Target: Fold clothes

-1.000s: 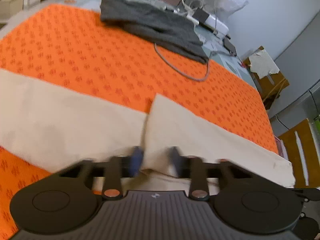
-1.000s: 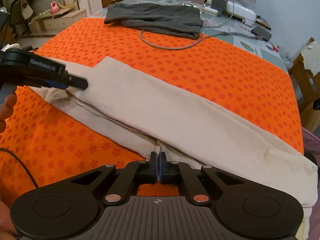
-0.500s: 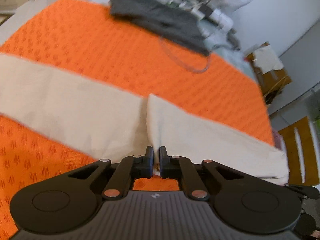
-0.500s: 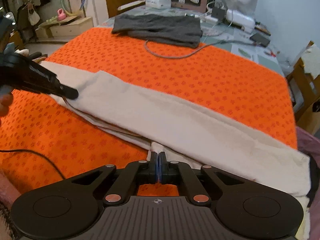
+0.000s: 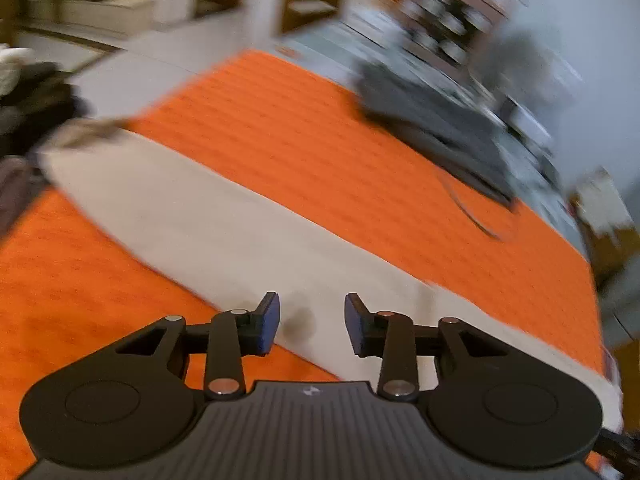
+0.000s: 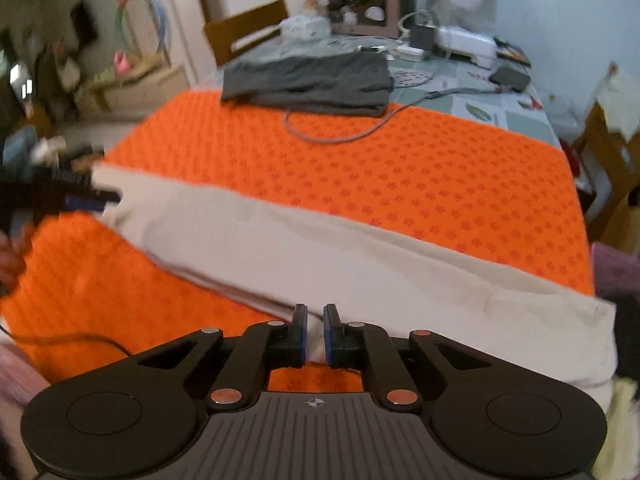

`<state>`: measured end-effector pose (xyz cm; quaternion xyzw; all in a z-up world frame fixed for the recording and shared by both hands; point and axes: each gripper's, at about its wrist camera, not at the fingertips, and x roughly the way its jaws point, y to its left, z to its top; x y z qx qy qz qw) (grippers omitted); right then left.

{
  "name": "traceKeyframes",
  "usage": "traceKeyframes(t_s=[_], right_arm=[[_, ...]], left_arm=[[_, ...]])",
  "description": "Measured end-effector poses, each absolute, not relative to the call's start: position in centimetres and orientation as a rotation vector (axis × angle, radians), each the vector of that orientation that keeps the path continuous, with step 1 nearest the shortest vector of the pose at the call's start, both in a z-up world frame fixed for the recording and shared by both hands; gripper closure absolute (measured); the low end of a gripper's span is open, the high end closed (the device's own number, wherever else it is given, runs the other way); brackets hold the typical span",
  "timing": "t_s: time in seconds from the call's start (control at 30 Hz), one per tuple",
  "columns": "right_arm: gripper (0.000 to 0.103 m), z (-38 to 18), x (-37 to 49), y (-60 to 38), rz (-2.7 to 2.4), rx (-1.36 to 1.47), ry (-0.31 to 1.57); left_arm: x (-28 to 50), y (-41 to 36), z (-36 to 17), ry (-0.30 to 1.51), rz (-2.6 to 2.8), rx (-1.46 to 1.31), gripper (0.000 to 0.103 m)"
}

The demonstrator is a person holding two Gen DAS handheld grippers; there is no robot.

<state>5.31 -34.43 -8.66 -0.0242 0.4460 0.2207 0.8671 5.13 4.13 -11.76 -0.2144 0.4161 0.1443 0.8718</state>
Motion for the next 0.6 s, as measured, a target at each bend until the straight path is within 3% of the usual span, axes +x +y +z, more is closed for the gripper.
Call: traceKeyframes(t_s=[0.17, 0.6], right_arm=[[0.092, -8.2, 6.5, -36.9, 0.405, 0.122, 0.946], [0.092, -8.8, 7.1, -37.0, 0.278, 0.158, 0.983]], left_arm=[[3.3, 10.3, -11.8, 0.829, 0.502, -0.479, 0.058], [3.0, 18.7, -12.2, 0.756, 0.659, -0.541, 0.053]])
